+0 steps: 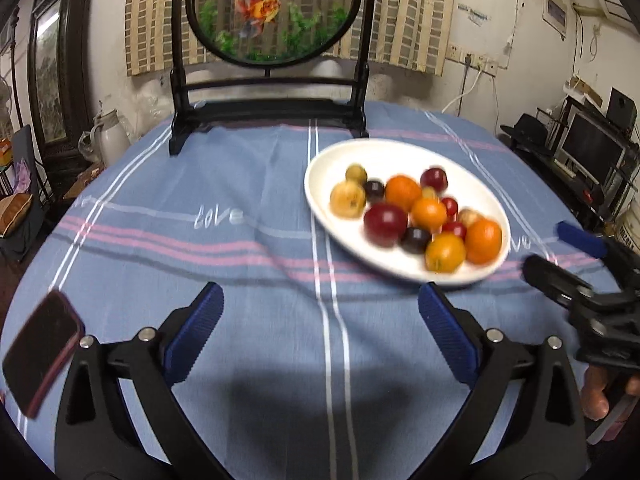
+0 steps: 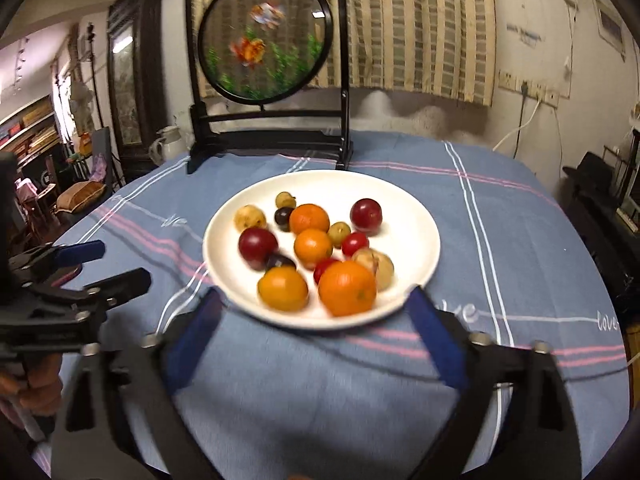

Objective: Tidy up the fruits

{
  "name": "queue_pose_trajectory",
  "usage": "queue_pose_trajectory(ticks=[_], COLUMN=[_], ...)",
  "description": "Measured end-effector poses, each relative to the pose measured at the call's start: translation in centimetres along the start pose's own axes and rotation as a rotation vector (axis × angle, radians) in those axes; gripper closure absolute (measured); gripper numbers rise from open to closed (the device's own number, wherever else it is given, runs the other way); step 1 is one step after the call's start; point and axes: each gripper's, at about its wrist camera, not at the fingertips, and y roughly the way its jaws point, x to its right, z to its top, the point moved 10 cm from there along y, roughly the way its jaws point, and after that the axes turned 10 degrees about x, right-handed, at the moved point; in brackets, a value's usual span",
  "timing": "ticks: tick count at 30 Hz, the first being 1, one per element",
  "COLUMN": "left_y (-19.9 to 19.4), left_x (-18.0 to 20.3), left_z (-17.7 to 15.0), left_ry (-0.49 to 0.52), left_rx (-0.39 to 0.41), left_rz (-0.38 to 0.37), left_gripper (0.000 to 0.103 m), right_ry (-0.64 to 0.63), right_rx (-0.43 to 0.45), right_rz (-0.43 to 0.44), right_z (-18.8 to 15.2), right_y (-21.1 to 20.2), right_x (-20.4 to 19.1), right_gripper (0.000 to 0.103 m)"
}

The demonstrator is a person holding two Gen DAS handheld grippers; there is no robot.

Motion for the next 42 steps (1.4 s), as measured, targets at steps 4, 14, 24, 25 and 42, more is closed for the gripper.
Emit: queue_pose_trajectory(ticks=[4, 14, 24, 25, 42], left_y=[-1.5, -3.3, -3.2, -3.1, -3.2], left_x=[-0.1, 0.1, 0.3, 0.2, -0.2], left_z=[-1.5, -2.8, -2.9, -2.9, -2.7], left_ry=[0.07, 0.156, 0.152, 0.147, 0.124], left_rx=[0.027, 0.045, 0.026, 0.024, 0.034], left_rz=[0.037, 0.062, 0.039, 0.042, 0.053], left_gripper=[0.003, 0.002, 0.002, 0.002, 0.002], right_ry=[-0.036, -0.083, -0.07, -0.07, -0.07], right_rx=[-0.026, -0.049, -0.05, -0.05, -0.054], right_rz=[-0.002, -0.029, -0.04, -0.039, -0.044], right_z=[-2.2, -4.8, -5.0, -5.0, -5.1], right_y=[-1.9, -5.2, -5.5, -5.5, -5.5], right_x=[-0.4, -0.8, -0.5, -0.4, -0.4], right_gripper=[0.001, 0.001, 0.001, 0.001, 0.001])
